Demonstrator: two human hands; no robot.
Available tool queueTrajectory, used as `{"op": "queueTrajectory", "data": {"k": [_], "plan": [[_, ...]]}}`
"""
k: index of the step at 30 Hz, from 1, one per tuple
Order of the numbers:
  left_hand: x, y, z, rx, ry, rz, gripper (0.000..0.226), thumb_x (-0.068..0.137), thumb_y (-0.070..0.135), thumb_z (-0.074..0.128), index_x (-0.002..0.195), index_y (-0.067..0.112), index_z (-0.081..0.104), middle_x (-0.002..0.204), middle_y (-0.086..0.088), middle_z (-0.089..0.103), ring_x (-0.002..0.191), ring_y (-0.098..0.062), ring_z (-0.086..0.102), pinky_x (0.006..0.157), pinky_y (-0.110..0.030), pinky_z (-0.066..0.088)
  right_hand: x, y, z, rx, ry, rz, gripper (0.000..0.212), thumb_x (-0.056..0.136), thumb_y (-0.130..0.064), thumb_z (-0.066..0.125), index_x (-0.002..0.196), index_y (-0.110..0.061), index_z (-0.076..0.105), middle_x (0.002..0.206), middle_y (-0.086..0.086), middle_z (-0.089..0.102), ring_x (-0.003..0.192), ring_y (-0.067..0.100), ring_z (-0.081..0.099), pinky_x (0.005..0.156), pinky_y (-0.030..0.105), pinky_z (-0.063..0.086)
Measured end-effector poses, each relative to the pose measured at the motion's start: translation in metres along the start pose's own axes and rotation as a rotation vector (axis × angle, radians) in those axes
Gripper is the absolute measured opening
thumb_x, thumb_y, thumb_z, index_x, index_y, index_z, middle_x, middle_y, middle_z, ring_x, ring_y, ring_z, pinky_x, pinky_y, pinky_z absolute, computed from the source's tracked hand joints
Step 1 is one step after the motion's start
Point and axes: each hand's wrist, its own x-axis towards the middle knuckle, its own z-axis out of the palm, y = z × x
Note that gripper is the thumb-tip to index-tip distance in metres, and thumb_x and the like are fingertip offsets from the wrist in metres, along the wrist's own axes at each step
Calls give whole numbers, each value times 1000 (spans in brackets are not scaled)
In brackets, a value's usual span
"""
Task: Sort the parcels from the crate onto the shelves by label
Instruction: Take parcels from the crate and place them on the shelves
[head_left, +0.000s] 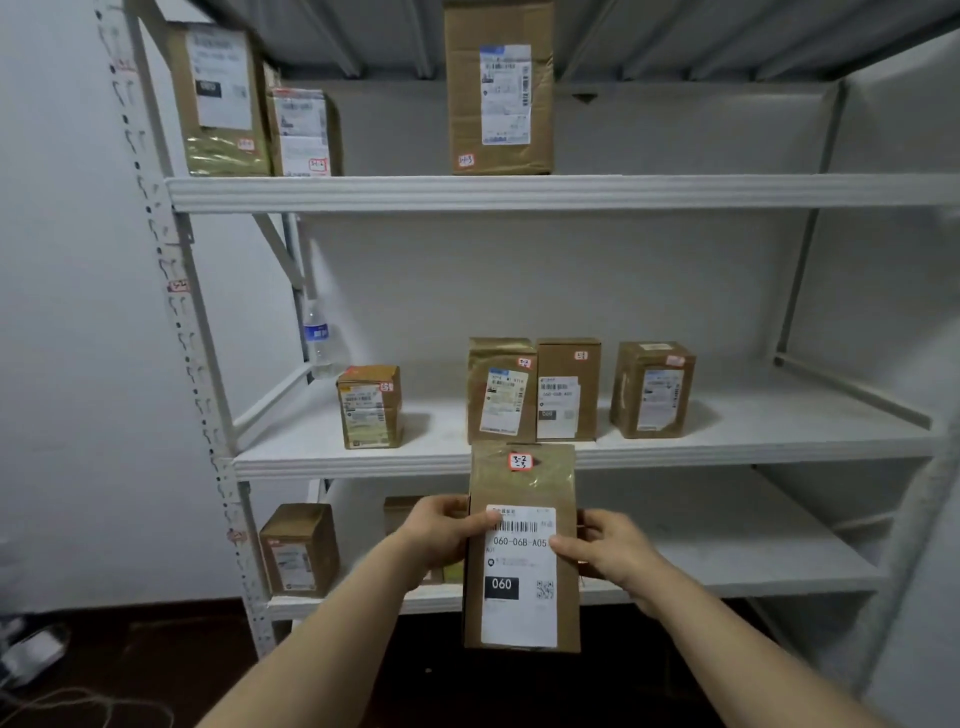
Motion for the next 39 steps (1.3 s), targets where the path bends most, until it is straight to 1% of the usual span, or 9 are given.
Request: {"op": "queueTrajectory", "data": {"k": [11, 15, 23, 28, 31, 33, 35, 37, 39], "plan": [[67, -6, -4, 34, 54, -60, 34, 83, 14, 72, 113, 0, 65, 95, -11, 74, 83, -20, 71, 66, -24, 56, 69, 7, -4, -41, -60, 39, 20, 84, -7, 71, 97, -16, 58, 93, -1, 66, 89, 17, 65, 82, 31, 54], [84, -1, -4, 50, 15, -57, 17, 85, 13, 70, 101, 8, 65, 89, -8, 72, 74, -15, 69, 53, -19, 53, 77, 3, -5, -52, -27, 50, 23, 84, -8, 70, 102, -13, 58, 98, 3, 65, 95, 21, 64, 87, 34, 54], [116, -2, -8, 82, -68, -73, 38, 81, 18, 74, 114, 4, 64, 96, -10, 74, 94, -26, 70, 91, -42, 54, 86, 2, -8, -30, 43, 83, 25, 84, -6, 70, 106, -9, 59, 97, 4, 65, 97, 23, 63, 92, 39, 52], [120, 1, -8, 84, -95, -63, 33, 82, 15, 72, 112, 1, 64, 97, -12, 74, 89, -23, 71, 72, -28, 56, 92, 4, -10, -53, 64, 89, 21, 81, -9, 73, 94, -17, 59, 112, 11, 66, 101, 23, 64, 90, 38, 53], [121, 3, -15, 124, -128, -61, 40, 78, 16, 76, 113, 2, 63, 100, -12, 73, 92, -24, 71, 78, -31, 57, 99, -1, -11, -84, 120, 54, 49, 70, -12, 83, 112, -11, 58, 122, 10, 63, 105, 19, 62, 86, 28, 52], [118, 7, -23, 190, -177, -53, 46, 73, 17, 80, 114, 3, 63, 102, -12, 73, 95, -24, 70, 88, -36, 56, 105, -14, -17, -60, 148, 15, 80, 63, -10, 87, 132, -9, 47, 134, 7, 54, 116, 21, 56, 95, 28, 46], [116, 8, -31, 231, -193, -44, 44, 72, 14, 82, 111, 3, 64, 101, -12, 73, 94, -23, 71, 89, -37, 55, 110, -36, -23, -144, 65, -3, 99, 61, -10, 88, 144, -11, 33, 141, 4, 44, 125, 20, 47, 101, 30, 40], [114, 8, -39, 222, -184, -17, 37, 72, 7, 80, 105, 1, 65, 96, -11, 73, 89, -20, 71, 84, -32, 56, 117, -58, -22, -373, -80, -23, 99, 60, -11, 88, 144, -14, 36, 140, 3, 46, 122, 16, 47, 99, 26, 42], [110, 10, -47, 209, -151, 21, 35, 71, 4, 80, 102, 1, 65, 96, -12, 72, 89, -20, 70, 85, -32, 56, 125, -77, -12, -561, -208, -52, 80, 63, -10, 86, 133, -18, 49, 126, -2, 55, 115, 14, 52, 84, 20, 47]]}}
